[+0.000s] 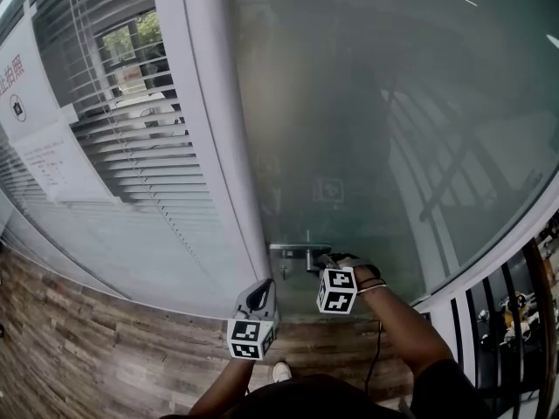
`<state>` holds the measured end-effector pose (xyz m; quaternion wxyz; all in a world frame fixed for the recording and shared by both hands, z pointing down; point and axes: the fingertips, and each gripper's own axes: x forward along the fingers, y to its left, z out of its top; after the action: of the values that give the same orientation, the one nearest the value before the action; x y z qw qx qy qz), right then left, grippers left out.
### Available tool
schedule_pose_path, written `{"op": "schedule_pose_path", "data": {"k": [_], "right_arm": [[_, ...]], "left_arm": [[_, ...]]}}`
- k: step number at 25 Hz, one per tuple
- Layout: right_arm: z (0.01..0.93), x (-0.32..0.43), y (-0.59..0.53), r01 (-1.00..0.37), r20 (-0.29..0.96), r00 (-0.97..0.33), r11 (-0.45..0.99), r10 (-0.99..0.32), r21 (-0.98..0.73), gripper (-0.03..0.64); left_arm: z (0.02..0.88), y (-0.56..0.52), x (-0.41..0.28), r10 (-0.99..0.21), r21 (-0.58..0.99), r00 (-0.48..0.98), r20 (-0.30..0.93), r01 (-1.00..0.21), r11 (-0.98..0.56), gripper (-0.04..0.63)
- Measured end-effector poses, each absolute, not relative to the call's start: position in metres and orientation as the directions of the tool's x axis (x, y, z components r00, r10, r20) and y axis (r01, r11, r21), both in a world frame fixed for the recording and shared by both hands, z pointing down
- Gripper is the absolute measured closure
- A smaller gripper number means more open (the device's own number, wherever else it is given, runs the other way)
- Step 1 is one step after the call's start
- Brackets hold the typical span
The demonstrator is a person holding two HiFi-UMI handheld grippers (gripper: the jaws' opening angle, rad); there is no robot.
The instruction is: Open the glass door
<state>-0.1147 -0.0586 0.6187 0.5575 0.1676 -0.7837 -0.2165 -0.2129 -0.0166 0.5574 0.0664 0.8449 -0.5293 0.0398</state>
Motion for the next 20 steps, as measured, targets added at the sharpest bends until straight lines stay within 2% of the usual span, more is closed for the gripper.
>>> {"op": "schedule_pose_path", "data": {"k": [5, 13, 20], "right_arm": [[0.621, -0.118, -0.056, -0.021, 0.826, -0.345, 0.883, -0.446, 0.468, 0.601], [0.618, -0.119, -0.057, -0.043, 0.810, -0.393, 0.888, -0.436, 0.457, 0.601], [0.616, -0.130, -0.053, -0.136, 0.714, -0.572, 0.905, -0.403, 0.402, 0.601]], "left_arm": [[0.560, -0.018, -0.213, -0.886, 0.069, 0.441, 0.145, -0.898, -0.436, 0.594], [0.559, -0.021, -0.199, -0.871, 0.065, 0.471, 0.144, -0.882, -0.466, 0.594], [0.568, -0.016, -0.192, -0.857, 0.064, 0.487, 0.170, -0.873, -0.484, 0.594]]}}
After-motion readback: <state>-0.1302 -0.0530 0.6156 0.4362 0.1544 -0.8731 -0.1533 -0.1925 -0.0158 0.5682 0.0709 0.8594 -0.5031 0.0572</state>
